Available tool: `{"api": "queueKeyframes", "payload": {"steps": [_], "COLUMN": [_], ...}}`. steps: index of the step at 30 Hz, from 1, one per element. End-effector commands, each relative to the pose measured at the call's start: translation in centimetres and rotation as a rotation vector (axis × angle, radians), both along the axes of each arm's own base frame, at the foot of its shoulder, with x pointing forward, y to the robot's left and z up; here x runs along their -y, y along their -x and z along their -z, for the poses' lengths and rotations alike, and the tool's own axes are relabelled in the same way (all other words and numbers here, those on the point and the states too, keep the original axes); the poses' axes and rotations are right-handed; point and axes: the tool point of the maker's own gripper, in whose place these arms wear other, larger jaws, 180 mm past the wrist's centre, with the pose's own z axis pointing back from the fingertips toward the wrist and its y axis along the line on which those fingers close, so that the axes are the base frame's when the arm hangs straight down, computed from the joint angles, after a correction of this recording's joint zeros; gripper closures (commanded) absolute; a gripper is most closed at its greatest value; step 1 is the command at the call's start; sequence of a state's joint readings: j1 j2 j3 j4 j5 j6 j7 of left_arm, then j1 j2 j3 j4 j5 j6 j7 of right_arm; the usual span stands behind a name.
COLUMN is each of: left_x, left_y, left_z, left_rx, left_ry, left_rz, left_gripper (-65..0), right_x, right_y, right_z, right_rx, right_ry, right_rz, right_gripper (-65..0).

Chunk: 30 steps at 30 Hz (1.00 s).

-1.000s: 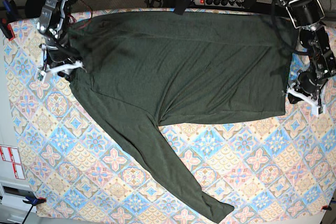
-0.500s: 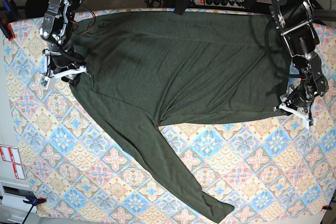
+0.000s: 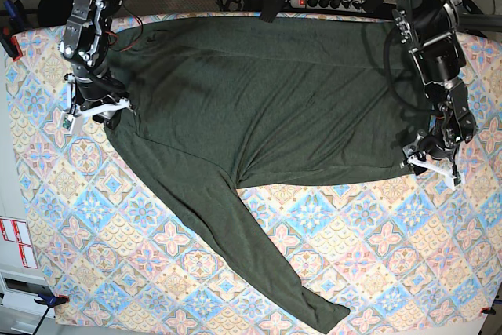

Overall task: Fold the T-shirt properly
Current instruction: 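Fold both side edges inward toward the collar with both grippers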

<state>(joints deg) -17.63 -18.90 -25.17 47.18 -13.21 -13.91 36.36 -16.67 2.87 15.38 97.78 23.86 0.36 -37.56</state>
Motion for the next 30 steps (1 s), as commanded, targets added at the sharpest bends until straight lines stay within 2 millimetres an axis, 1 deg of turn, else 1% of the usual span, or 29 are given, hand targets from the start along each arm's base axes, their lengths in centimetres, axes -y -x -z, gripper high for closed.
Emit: {"api": "queueKeyframes", "payload": {"steps": [1, 2, 4, 6, 8, 10, 12, 14, 16, 17, 19, 20, 23, 26, 30], "left_x": [-0.9, -0.9, 0.9, 2.7, 3.8, 4.5, 4.7, 4.8, 4.8, 4.9, 4.9, 4.8, 5.0, 5.1, 5.3], "left_y": [-1.2, -0.9, -1.0, -1.2, -0.6, -0.2, 0.1, 0.7, 1.1, 1.4, 1.4, 1.8, 2.5, 3.2, 4.1], "left_z": [-1.5, -1.3, -0.5, 0.1, 1.0, 1.5, 1.8, 2.2, 2.5, 2.6, 2.0, 2.0, 1.2, 0.6, 0.4], "left_rx": [0.044, 0.038, 0.012, -0.012, -0.043, -0.057, -0.066, -0.078, -0.084, -0.086, -0.066, -0.066, -0.041, -0.024, -0.020], "left_ry": [-0.025, -0.025, -0.031, -0.045, -0.056, -0.058, -0.060, -0.058, -0.055, -0.053, -0.065, -0.071, -0.102, -0.126, -0.141], "left_rz": [0.000, 0.001, 0.061, 0.132, 0.181, 0.205, 0.213, 0.216, 0.219, 0.228, 0.251, 0.258, 0.281, 0.301, 0.317], "left_gripper": [-41.4, -41.3, -39.8, -36.5, -30.2, -22.9, -14.2, -7.4, -2.8, -0.9, 0.0, 0.0, 0.0, 0.0, 0.0], "right_x": [0.4, 0.4, 0.5, 0.7, 0.7, 0.7, 0.9, 0.9, 1.2, 1.4, 1.6, 1.7, 2.9, 4.0, 3.8], "right_y": [-0.8, -0.8, -0.8, -0.7, -0.7, -0.7, -0.7, -0.6, -0.7, -1.1, -1.4, -1.4, -2.6, -3.5, -5.5], "right_z": [-1.2, -1.2, -1.2, -1.3, -1.3, -1.3, -1.3, -1.1, -0.9, -1.2, -1.0, -0.7, -1.1, -1.0, -0.7], "right_rx": [0.046, 0.046, 0.046, 0.047, 0.047, 0.047, 0.047, 0.040, 0.035, 0.045, 0.041, 0.033, 0.039, 0.021, -0.019], "right_ry": [0.021, 0.021, 0.021, 0.022, 0.023, 0.023, 0.026, 0.026, 0.030, 0.036, 0.036, 0.035, 0.065, 0.082, 0.093], "right_rz": [-0.004, -0.004, -0.003, 0.002, 0.003, 0.003, 0.004, 0.005, 0.006, 0.005, 0.005, 0.006, -0.007, -0.015, -0.073], "right_gripper": [-18.4, -18.4, -18.4, -18.4, -18.4, -18.4, -18.4, -18.4, -18.4, -18.3, -18.3, -18.3, -18.4, -18.9, -25.3]}}
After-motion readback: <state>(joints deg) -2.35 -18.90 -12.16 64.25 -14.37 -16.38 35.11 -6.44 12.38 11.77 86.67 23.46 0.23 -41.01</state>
